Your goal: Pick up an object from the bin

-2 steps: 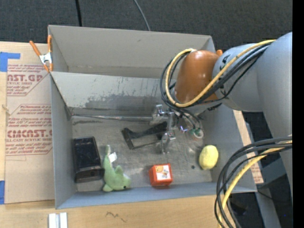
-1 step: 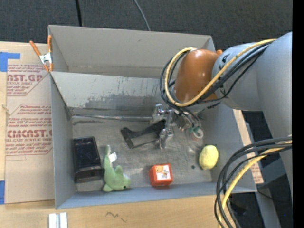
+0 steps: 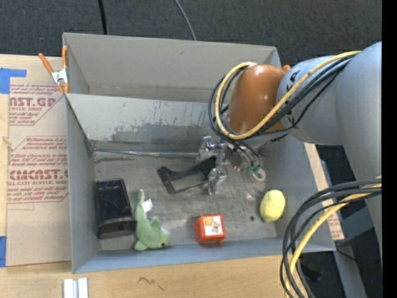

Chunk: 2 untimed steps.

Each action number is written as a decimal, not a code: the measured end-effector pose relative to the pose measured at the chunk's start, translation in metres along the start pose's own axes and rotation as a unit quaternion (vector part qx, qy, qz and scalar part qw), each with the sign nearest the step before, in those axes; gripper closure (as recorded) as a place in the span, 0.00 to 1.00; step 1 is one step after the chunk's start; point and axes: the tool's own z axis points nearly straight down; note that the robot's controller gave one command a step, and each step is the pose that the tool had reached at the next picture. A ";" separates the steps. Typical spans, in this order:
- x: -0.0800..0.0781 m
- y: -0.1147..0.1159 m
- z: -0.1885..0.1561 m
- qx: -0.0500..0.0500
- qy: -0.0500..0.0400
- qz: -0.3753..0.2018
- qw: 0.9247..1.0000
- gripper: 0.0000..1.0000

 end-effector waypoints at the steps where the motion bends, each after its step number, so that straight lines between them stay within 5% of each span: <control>1: 0.001 0.001 -0.046 -0.002 0.017 -0.001 1.000 1.00; 2: -0.003 -0.001 -0.017 0.000 0.008 0.001 1.000 1.00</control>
Offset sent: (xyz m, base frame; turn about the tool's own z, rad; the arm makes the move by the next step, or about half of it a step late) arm 0.0000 -0.0001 0.0045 0.0000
